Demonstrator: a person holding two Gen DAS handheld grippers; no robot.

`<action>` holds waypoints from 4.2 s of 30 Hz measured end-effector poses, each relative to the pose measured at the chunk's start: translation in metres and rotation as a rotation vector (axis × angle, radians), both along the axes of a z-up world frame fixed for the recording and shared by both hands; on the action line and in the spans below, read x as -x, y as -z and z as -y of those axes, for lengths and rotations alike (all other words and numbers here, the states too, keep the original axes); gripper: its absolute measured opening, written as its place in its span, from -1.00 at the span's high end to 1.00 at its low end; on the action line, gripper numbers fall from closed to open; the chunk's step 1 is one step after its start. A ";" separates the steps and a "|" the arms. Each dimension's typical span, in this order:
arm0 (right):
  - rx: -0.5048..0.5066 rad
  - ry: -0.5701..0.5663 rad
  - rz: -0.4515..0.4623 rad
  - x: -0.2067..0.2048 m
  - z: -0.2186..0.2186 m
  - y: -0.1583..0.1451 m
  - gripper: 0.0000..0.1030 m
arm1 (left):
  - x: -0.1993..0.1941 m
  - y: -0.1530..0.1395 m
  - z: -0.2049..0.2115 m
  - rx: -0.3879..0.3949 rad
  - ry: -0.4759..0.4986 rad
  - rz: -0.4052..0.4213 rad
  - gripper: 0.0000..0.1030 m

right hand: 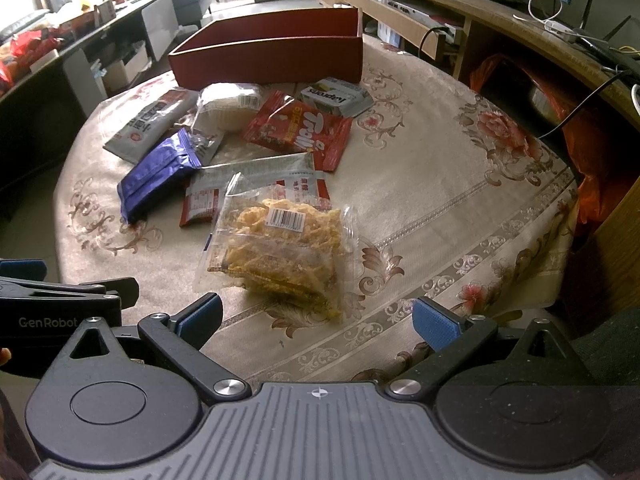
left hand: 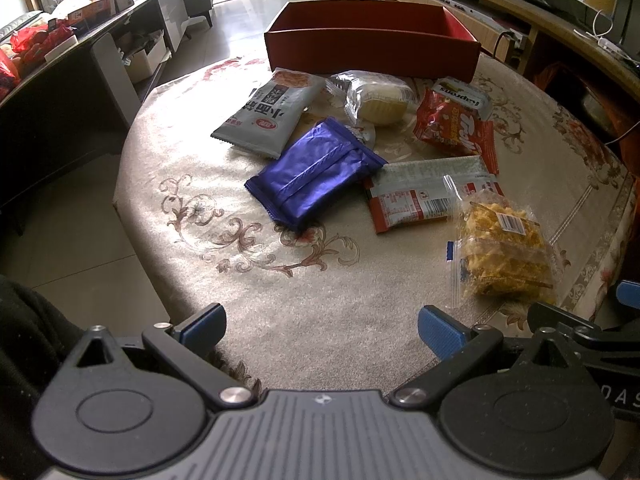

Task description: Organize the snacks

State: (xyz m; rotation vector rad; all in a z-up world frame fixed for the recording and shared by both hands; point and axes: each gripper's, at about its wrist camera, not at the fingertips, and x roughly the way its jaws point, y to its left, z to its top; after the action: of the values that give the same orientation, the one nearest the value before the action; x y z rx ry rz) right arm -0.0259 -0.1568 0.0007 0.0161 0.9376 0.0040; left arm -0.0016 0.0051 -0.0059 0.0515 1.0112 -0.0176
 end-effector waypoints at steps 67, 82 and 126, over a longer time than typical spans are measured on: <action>0.212 -0.829 -0.187 -0.107 -0.034 0.031 -0.96 | -0.055 0.033 -0.005 0.199 0.002 -0.202 -0.98; -0.032 -0.504 -0.212 -0.096 0.010 0.011 -0.52 | -0.072 0.007 -0.004 0.141 0.127 -0.086 -0.98; -0.190 -0.367 -0.245 -0.127 0.027 -0.003 -0.53 | -0.158 0.029 0.007 -0.066 0.310 -0.142 -1.00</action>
State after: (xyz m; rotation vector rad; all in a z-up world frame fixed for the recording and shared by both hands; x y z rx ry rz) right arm 0.1008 -0.1840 0.0033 0.0207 1.1712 0.4396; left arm 0.1568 -0.0016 -0.0348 0.2707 1.1374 -0.2743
